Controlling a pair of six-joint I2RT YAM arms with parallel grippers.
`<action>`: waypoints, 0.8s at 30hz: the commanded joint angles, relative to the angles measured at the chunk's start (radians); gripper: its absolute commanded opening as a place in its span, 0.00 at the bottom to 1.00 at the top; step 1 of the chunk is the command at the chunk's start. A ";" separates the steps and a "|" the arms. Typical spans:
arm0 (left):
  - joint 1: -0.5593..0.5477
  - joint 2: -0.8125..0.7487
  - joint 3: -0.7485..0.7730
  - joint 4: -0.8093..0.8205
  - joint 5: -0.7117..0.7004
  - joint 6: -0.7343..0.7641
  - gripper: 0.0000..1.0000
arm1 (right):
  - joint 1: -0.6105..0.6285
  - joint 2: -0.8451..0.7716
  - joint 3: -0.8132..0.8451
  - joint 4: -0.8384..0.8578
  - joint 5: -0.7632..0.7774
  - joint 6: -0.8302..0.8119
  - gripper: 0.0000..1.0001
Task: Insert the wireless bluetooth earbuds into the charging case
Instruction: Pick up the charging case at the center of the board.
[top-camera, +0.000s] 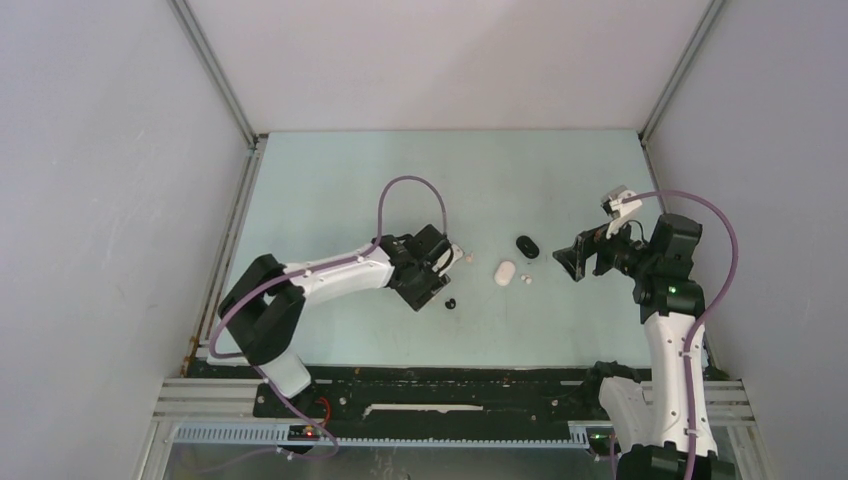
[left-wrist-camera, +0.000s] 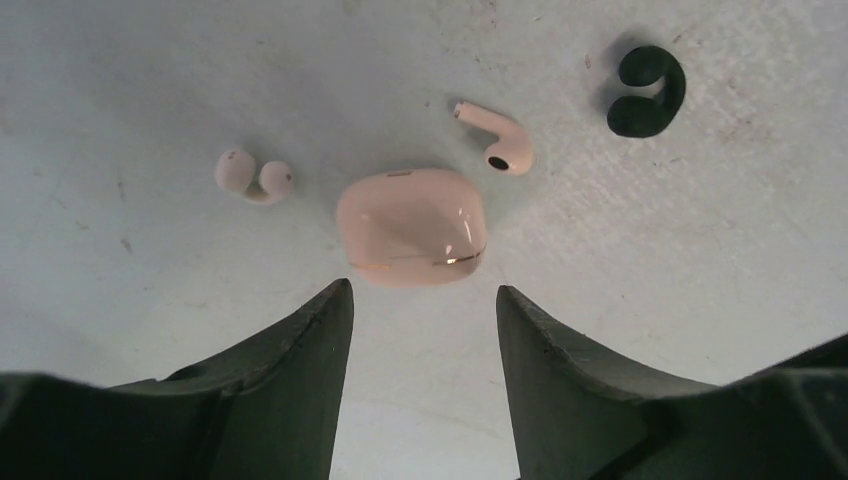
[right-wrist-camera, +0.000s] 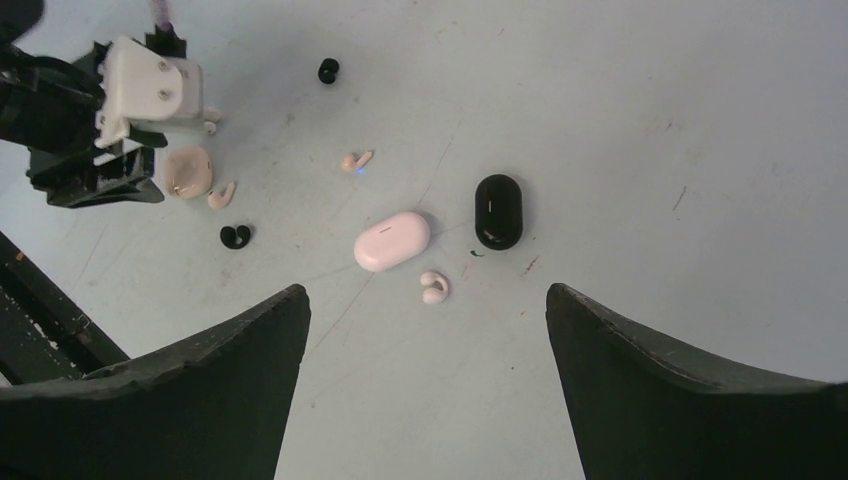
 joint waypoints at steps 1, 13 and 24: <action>-0.002 -0.177 0.031 -0.011 -0.026 -0.024 0.62 | 0.007 0.015 -0.002 -0.018 -0.062 -0.049 0.89; 0.423 -0.719 -0.318 0.244 0.182 -0.368 0.71 | 0.599 0.302 0.134 0.040 0.233 -0.045 0.81; 0.503 -0.822 -0.360 0.215 -0.136 -0.344 0.77 | 0.961 0.723 0.307 0.207 0.446 0.055 0.90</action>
